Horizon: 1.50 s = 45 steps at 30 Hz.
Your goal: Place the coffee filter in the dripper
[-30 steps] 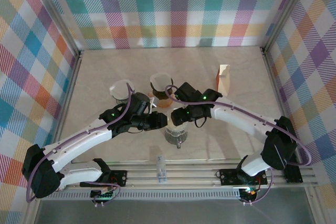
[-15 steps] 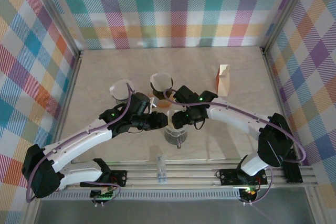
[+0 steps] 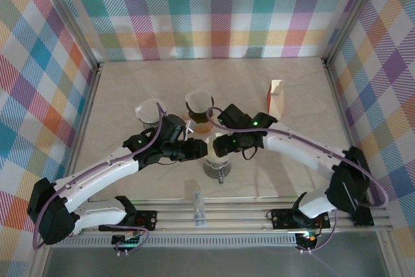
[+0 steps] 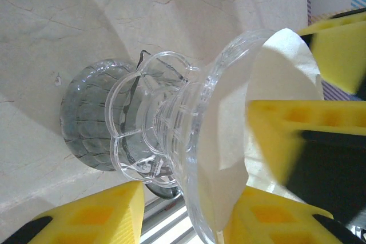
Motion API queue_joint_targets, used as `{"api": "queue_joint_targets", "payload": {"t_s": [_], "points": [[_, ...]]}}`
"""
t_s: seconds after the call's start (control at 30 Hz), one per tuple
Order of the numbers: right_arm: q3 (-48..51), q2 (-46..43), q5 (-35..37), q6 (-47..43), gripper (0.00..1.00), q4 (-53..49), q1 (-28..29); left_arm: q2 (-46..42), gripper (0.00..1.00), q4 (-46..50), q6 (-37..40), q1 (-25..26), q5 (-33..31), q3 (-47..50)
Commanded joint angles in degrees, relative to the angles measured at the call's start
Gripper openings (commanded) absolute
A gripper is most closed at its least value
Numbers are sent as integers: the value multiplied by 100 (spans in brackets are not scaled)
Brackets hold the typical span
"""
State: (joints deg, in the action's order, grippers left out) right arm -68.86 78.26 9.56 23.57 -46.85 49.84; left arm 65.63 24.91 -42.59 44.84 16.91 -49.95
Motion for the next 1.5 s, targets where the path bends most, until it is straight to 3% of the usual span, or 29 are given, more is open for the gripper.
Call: {"api": "queue_joint_targets", "payload": {"t_s": [0.0, 0.43, 0.97, 1.27, 1.47], "points": [[-109, -473, 351, 128, 82, 207, 18, 57, 39, -37, 8, -47, -3, 27], [-98, 166, -536, -35, 83, 62, 34, 11, 40, -5, 6, -47, -65, 53], [-32, 980, -423, -156, 83, -96, 87, 21, 43, -74, -15, -46, -39, 67], [39, 1104, -219, -134, 83, -97, 122, -354, 59, -270, -67, -119, -371, 32], [83, 1086, -120, -76, 83, -111, 137, -145, 62, -354, 46, -226, -359, -110]]}}
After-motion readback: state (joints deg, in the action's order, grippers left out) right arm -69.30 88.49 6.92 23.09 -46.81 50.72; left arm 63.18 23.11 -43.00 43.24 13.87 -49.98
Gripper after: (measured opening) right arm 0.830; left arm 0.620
